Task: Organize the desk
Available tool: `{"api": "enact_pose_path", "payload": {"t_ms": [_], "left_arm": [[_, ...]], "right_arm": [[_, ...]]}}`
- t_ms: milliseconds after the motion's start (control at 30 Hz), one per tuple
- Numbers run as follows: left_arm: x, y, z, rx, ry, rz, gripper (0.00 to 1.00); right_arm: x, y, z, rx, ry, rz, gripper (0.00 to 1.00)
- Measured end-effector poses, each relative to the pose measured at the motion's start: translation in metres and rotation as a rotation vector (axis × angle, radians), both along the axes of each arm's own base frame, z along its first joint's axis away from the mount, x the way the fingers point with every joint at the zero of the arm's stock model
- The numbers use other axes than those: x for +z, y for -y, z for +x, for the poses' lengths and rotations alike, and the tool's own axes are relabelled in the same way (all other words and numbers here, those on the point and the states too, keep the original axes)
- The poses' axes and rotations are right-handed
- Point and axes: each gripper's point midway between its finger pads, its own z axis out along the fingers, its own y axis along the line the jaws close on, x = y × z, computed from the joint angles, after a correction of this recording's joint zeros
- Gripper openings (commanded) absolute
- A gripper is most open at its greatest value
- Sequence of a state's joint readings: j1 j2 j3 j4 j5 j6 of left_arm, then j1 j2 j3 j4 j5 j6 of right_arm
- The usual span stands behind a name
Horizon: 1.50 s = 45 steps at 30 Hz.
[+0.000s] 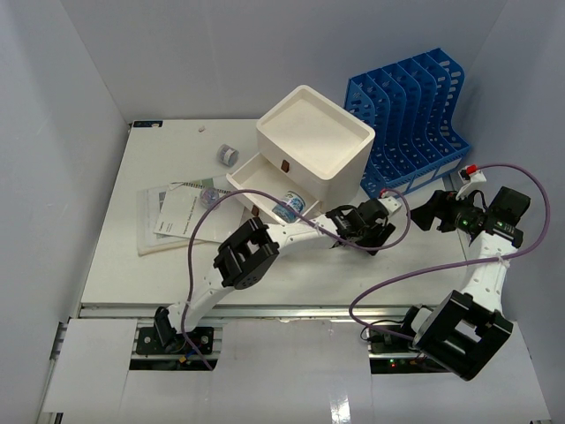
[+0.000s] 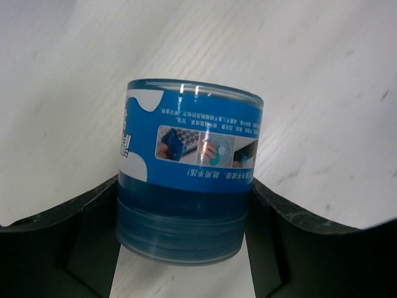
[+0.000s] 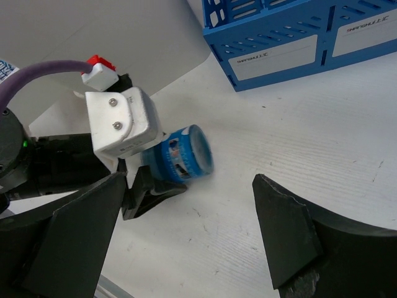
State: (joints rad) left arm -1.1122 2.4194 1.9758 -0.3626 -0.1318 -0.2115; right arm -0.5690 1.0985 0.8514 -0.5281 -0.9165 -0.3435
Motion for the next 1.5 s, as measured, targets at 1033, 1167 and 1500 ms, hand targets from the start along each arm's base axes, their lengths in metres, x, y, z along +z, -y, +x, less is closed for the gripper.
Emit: {"api": "enact_pose_path", "payload": {"t_ms": [1033, 1167, 1500], "left_arm": [[0.228, -0.279, 0.048, 0.359, 0.112, -0.43, 0.06], [0.195, -0.292, 0.065, 0.398, 0.048, -0.367, 0.11], [0.138, -0.29, 0.091, 0.398, -0.054, -0.248, 0.79]], "right_arm": [[-0.009, -0.004, -0.003, 0.011, -0.02, 0.024, 0.9], [-0.012, -0.004, -0.004, 0.011, -0.031, 0.03, 0.9], [-0.014, -0.004, -0.004, 0.011, -0.037, 0.034, 0.9]]}}
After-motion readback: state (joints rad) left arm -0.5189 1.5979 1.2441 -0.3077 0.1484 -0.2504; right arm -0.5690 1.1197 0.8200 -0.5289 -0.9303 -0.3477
